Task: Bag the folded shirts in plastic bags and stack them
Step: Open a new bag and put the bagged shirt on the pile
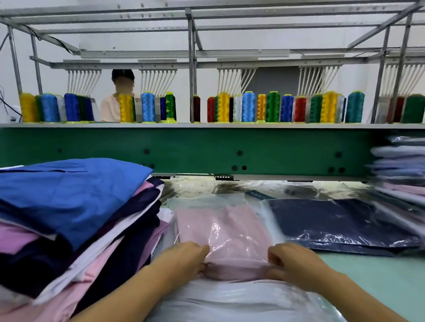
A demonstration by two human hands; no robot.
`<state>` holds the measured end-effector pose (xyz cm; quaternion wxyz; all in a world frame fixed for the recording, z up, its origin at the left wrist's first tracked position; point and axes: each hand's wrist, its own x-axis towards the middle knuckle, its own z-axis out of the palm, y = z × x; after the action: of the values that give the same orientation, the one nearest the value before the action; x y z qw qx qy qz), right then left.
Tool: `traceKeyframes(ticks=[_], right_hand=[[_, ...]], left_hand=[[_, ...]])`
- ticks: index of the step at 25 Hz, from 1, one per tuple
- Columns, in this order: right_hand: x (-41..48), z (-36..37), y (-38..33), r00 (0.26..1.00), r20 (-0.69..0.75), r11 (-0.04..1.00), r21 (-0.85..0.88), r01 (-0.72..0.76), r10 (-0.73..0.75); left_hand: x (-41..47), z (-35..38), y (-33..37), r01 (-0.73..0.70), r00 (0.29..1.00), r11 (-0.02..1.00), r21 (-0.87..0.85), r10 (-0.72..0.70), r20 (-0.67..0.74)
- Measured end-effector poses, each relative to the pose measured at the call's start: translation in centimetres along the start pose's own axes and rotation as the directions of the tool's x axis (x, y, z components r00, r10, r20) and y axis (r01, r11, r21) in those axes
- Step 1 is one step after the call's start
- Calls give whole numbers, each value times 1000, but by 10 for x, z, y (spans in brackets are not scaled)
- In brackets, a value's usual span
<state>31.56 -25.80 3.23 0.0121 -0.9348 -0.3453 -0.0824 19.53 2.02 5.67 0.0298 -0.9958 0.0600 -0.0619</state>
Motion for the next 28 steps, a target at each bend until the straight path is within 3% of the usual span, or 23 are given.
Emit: traceKeyframes(ticks=[3,7,10,12,16,20,22,24,26,28], right_hand=[[6,3,-9,990,-137,1000,-18,14,-16],[8,-6,-9,947,-322,988,148,41,10],[2,-4,-3,987,-163,977,210,39,-4],[0,0,1,999,-46,981,193,-10,20],[6,-1,-1,988,-115,978,191,-80,103],[8,-18,-2,962,-254,967,251,-37,103],[3,-20,6,979,-188,978,208,-33,73],[-3,-13,9,1000,-10,980,200,15,-14],[-8,-8,9,989,129,948,318,33,-78],[-11,-12,10,977,194,909,417,-5,-83]], left_hand=[[-2,-2,2,33,992,995,93,-21,-125],[-1,-10,-6,37,981,995,91,-19,-191],[-2,-4,-14,-7,999,999,-50,9,35],[-1,1,-16,-6,995,1000,-8,7,96],[7,6,-13,-6,1000,961,278,-1,26],[7,-6,-17,116,983,937,330,-60,-175],[5,-13,-21,75,993,937,342,-37,-115],[1,-13,-26,-11,996,963,270,-13,89],[-6,-7,-32,-32,971,989,144,-4,240],[-12,-5,-36,-12,966,999,31,4,257]])
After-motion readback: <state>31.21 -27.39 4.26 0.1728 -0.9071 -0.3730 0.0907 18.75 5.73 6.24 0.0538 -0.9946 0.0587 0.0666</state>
